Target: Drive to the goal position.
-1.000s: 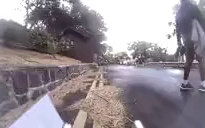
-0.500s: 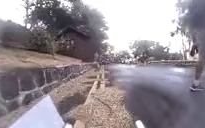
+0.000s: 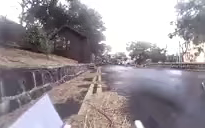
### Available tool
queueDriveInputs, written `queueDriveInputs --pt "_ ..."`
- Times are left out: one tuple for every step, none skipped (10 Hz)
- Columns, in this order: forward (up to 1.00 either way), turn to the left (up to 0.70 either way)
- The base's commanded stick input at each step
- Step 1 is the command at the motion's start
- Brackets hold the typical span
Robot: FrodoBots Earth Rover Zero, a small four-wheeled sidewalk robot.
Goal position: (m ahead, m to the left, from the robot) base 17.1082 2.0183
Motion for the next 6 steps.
queueDriveInputs --pt "0.50 -0.05" --pt "0.50 -0.22" --pt "0.50 -0.40" --pt "0.50 -0.38" --pt "0.50 -0.12" --pt "0.50 0.00"
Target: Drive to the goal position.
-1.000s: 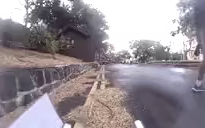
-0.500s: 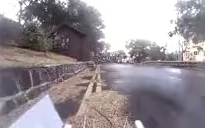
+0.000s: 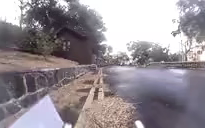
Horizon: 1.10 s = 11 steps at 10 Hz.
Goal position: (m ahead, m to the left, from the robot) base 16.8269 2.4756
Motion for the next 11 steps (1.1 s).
queueDriveInputs --pt "0.50 0.00" --pt "0.50 0.00" --pt "0.50 0.00" --pt "0.50 0.00" --pt "0.50 0.00" --pt "0.50 0.00" --pt "0.50 -0.19" --pt "0.50 -0.44" --pt "0.50 -0.22" --pt "0.50 -0.07" --pt "0.50 0.00"
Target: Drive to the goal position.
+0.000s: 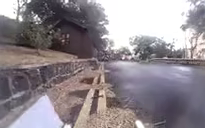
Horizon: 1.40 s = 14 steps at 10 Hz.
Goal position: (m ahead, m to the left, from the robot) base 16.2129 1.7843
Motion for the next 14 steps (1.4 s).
queueDriveInputs --pt "0.50 0.00" --pt "0.50 0.00" --pt "0.50 0.00" --pt "0.50 0.00" --pt "0.50 0.00" --pt "0.50 0.00" --pt "0.50 0.00" --pt "0.50 -0.02" --pt "0.50 -0.05" --pt "0.50 -0.09" --pt "0.50 -0.13" --pt "0.50 -0.10" --pt "0.50 -0.04" --pt "0.50 0.00"
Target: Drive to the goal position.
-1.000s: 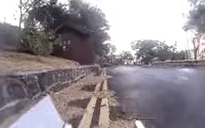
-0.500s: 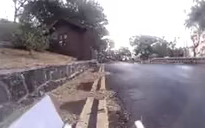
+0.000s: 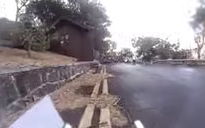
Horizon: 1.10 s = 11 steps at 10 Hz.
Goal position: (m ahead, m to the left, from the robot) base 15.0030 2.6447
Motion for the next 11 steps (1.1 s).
queueDriveInputs --pt "0.50 -0.12" --pt "0.50 -0.50" --pt "0.50 -0.50" --pt "0.50 -0.50" --pt "0.50 -0.50" --pt "0.50 -0.50" --pt "0.50 -0.07" --pt "0.50 0.00" --pt "0.50 0.00" --pt "0.50 -0.23" --pt "0.50 -0.50"
